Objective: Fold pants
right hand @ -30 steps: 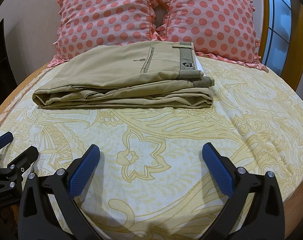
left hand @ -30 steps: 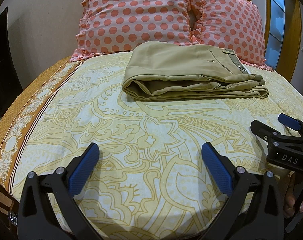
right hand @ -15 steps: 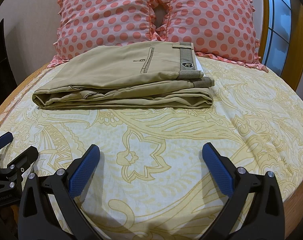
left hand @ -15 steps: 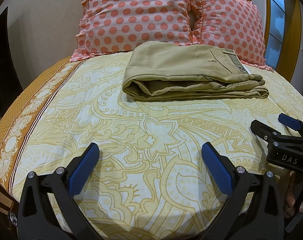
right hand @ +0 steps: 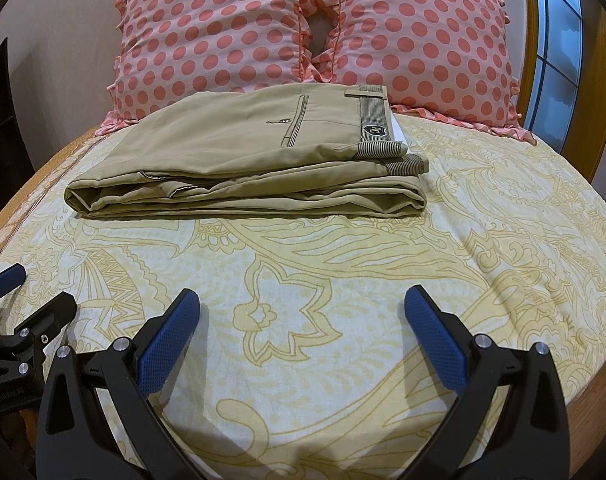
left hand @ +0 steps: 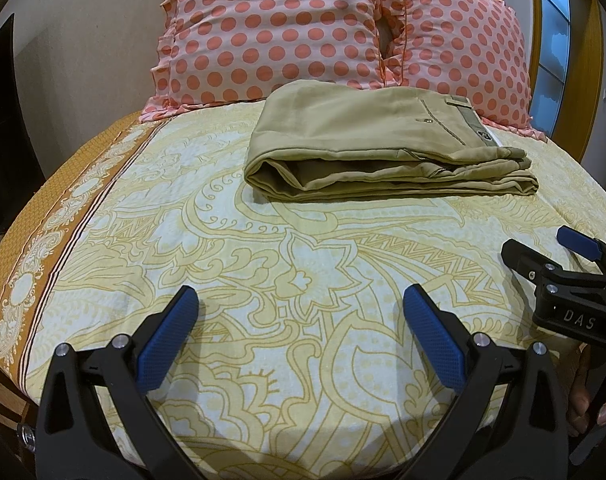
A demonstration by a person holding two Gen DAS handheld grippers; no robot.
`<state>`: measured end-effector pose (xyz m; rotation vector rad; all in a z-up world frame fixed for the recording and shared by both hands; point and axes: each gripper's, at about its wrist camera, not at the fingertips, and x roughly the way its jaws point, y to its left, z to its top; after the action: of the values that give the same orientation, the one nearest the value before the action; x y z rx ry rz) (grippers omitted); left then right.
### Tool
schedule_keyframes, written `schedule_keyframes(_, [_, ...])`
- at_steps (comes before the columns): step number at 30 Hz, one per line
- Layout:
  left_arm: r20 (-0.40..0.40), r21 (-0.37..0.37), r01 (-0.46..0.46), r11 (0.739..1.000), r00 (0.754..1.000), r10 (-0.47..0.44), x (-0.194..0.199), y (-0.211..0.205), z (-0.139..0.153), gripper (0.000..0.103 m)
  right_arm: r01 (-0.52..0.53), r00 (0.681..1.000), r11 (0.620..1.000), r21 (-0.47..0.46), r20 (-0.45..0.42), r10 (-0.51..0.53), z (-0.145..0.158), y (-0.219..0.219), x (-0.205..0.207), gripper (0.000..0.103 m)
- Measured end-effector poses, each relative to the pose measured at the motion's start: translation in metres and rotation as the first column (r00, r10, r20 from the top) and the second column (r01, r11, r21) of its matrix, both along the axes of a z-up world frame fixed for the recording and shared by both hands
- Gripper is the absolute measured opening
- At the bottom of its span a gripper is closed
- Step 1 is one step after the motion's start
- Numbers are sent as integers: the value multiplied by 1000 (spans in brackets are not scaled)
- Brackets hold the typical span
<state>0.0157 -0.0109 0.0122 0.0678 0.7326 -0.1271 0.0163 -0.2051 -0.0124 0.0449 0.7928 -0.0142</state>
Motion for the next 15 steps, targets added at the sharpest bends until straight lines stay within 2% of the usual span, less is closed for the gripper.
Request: schedule_keyframes(15, [6, -1, 2, 1000, 1000, -2, 0, -1, 1, 101, -2, 1000, 1000, 0, 1, 2, 0, -1, 0, 102])
